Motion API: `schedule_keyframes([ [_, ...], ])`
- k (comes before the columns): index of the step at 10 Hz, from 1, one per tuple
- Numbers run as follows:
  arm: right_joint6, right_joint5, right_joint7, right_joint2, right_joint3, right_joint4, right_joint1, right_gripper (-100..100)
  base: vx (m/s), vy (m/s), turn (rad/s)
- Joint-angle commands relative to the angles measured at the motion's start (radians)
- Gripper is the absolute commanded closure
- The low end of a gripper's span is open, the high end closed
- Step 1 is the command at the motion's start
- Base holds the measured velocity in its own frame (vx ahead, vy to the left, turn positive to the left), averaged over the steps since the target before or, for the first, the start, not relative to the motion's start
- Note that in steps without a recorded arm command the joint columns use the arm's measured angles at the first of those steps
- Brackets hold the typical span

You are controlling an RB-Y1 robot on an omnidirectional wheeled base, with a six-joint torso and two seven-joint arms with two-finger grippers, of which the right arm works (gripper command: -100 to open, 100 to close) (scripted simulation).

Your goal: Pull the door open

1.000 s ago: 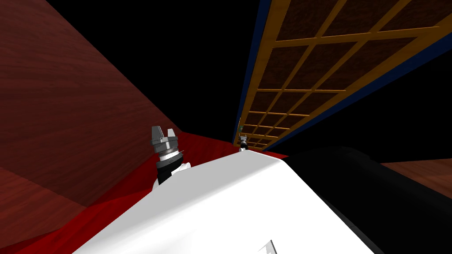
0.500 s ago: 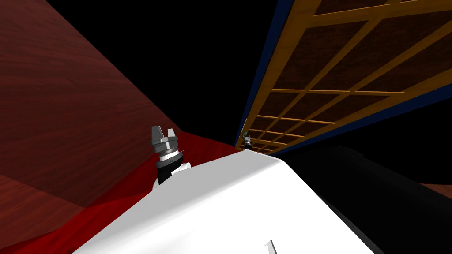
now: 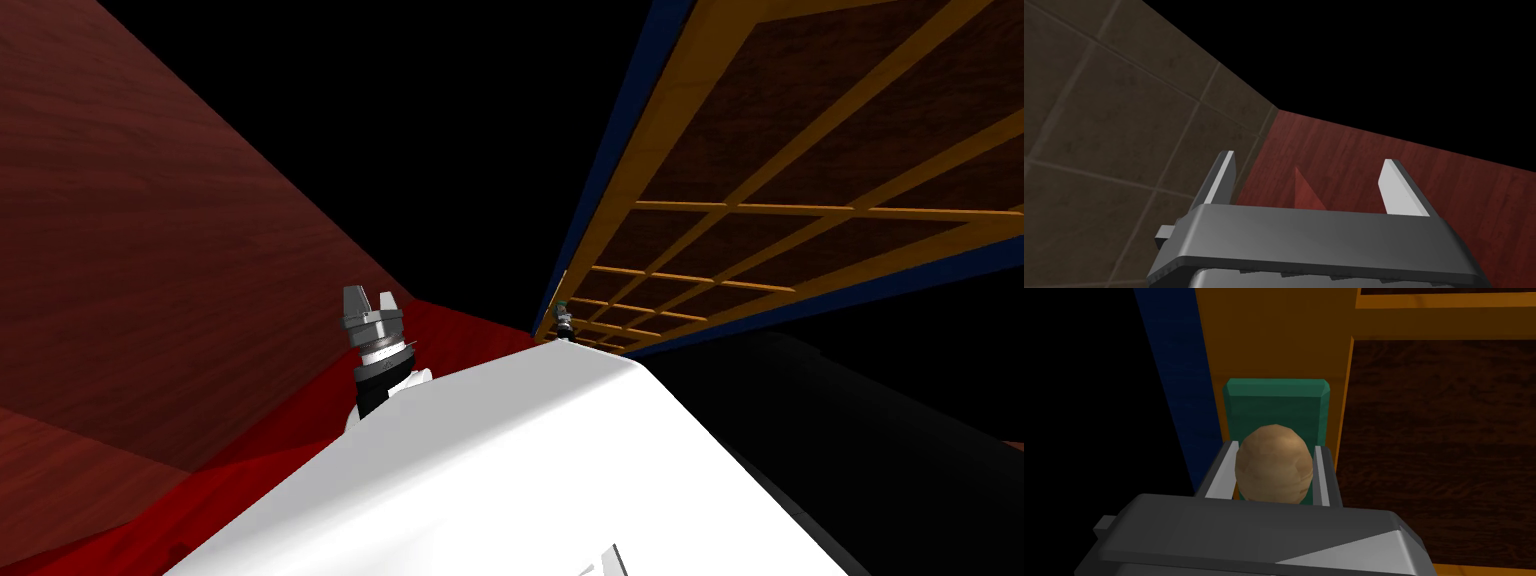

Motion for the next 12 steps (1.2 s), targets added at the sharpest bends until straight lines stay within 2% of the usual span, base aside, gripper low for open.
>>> schedule_keyframes([
  [1, 0.000, 0.000, 0.000, 0.001, 0.001, 0.000, 0.000, 100, -0.025, 0.001, 0.012],
  [4, 0.000, 0.000, 0.000, 0.001, 0.001, 0.000, 0.000, 100, -0.004, 0.000, 0.001],
  [7, 0.001, 0.018, -0.024, -0.010, 0.033, -0.012, 0.008, 100, -0.159, 0.016, 0.055],
  [12, -0.002, 0.056, -0.082, -0.038, 0.104, -0.040, 0.026, 100, -0.232, -0.005, 0.078],
])
